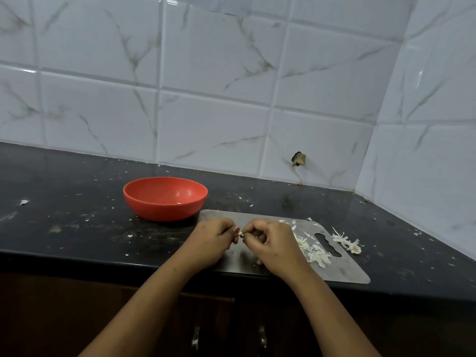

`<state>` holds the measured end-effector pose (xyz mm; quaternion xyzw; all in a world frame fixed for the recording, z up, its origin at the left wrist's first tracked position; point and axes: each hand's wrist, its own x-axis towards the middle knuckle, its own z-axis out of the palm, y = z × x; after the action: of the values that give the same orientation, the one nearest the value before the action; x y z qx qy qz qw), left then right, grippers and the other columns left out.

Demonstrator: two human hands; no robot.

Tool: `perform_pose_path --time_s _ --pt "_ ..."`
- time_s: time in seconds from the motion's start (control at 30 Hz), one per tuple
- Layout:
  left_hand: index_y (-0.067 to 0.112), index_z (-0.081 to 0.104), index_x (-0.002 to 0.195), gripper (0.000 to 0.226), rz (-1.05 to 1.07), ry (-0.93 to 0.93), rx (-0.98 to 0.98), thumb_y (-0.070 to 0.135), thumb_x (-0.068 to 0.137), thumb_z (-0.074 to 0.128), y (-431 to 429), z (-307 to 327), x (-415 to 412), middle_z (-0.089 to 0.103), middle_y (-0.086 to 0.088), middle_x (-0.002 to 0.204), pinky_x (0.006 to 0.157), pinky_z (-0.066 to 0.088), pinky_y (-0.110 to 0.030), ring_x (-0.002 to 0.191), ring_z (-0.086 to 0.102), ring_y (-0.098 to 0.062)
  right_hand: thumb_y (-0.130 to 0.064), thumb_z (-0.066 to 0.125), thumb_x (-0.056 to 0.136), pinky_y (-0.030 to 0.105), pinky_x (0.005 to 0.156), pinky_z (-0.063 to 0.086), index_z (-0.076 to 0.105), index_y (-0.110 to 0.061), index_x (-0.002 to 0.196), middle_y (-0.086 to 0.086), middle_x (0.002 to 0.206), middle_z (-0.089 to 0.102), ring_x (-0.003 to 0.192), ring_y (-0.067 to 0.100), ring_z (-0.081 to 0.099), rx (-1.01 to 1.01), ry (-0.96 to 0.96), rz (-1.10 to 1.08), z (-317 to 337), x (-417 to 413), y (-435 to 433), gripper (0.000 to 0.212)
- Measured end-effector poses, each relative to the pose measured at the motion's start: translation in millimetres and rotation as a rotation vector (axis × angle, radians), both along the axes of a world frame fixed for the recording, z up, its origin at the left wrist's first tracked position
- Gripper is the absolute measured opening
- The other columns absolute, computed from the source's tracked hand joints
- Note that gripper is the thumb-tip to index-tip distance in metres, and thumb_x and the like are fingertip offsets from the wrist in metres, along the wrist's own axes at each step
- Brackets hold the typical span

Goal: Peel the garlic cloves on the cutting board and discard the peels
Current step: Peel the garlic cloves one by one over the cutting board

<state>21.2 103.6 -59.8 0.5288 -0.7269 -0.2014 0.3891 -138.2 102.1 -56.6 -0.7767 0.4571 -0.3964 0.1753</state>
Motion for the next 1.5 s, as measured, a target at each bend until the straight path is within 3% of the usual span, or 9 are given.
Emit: perform_pose_path --time_s 0.23,0.43,0.6,0.93,1.03,1.17,1.27,1.33,1.5 --pt "0.022 0.058 0.07 0.031 0.004 0.042 -0.01 0.021 0.099 0.047 2 2 -1 0.056 0.007 0.063 0.054 0.035 -0.008 0.053 0.048 0.004 -0.008 0.049 0.093 0.016 0.045 0.044 0.068 -0.008 0.081 0.007 0.07 0.067 0.048 -0.002 0.056 0.093 -0.104 -0.027 3 1 4 0.023" --pt "0.021 0.058 0.073 0.029 0.003 0.046 -0.02 0.021 0.099 0.047 3 2 -1 0.057 0.006 0.064 0.054 0.036 -0.009 0.052 0.048 0.003 -0.014 0.062 0.092 0.016 0.045 0.043 0.071 -0.015 0.085 -0.002 0.071 0.072 0.048 0.001 0.055 0.124 -0.157 0.053 3 -1 4 0.011" --pt "0.019 0.058 0.072 0.028 0.008 0.031 -0.052 0.02 0.098 0.049 4 2 -2 0.057 0.005 0.065 0.056 0.037 -0.008 0.058 0.051 -0.001 -0.011 0.062 0.09 0.017 0.047 0.044 0.072 -0.011 0.086 -0.002 0.07 0.071 0.053 0.005 0.057 0.102 -0.176 0.026 2 -2 5 0.011" --pt "0.018 0.066 0.083 0.018 0.018 0.041 -0.059 0.012 0.095 0.053 7 2 0 0.068 0.01 0.074 0.056 0.036 -0.006 0.055 0.052 0.013 -0.013 0.063 0.089 0.018 0.048 0.045 0.071 -0.022 0.089 0.004 0.075 0.068 0.058 0.006 0.056 0.054 -0.218 0.015 -2 -1 3 0.012" --pt "0.012 0.068 0.085 0.017 0.012 0.016 -0.088 0.008 0.093 0.053 9 2 -1 0.064 0.011 0.069 0.05 0.035 -0.003 0.05 0.051 0.015 -0.019 0.071 0.086 0.015 0.049 0.044 0.072 -0.028 0.085 -0.004 0.071 0.068 0.063 0.003 0.059 0.018 -0.173 0.046 -1 -1 3 0.009" --pt "0.015 0.067 0.081 0.014 0.002 -0.005 -0.156 0.009 0.09 0.057 9 -1 -2 0.07 0.006 0.071 0.058 0.042 -0.007 0.06 0.06 0.009 -0.019 0.072 0.086 0.016 0.049 0.046 0.071 -0.029 0.081 -0.011 0.068 0.068 0.062 0.002 0.06 0.015 -0.169 0.035 -2 -1 2 0.011" --pt "0.017 0.067 0.082 0.011 -0.01 -0.061 -0.178 0.013 0.089 0.058 9 -3 -1 0.071 0.007 0.072 0.068 0.052 -0.021 0.067 0.064 0.002 -0.015 0.07 0.087 0.013 0.056 0.044 0.07 -0.029 0.08 -0.023 0.064 0.065 0.062 -0.003 0.058 0.007 -0.134 0.041 -3 -2 0 0.015" --pt "0.017 0.068 0.083 0.01 -0.011 -0.101 -0.215 0.015 0.088 0.059 9 -3 -1 0.071 0.007 0.073 0.071 0.054 -0.028 0.069 0.065 -0.002 -0.014 0.069 0.088 0.016 0.06 0.045 0.067 -0.031 0.077 -0.021 0.065 0.065 0.062 -0.002 0.057 0.005 -0.124 0.04 -3 -2 -2 0.02" --pt "0.017 0.071 0.09 0.012 0.02 -0.226 -0.327 0.02 0.088 0.059 10 -5 -2 0.069 0.005 0.078 0.061 0.042 -0.018 0.063 0.055 -0.003 -0.017 0.066 0.089 0.021 0.056 0.046 0.066 -0.032 0.075 -0.007 0.069 0.066 0.061 0.001 0.056 0.018 -0.106 0.032 -3 -3 -5 0.02"
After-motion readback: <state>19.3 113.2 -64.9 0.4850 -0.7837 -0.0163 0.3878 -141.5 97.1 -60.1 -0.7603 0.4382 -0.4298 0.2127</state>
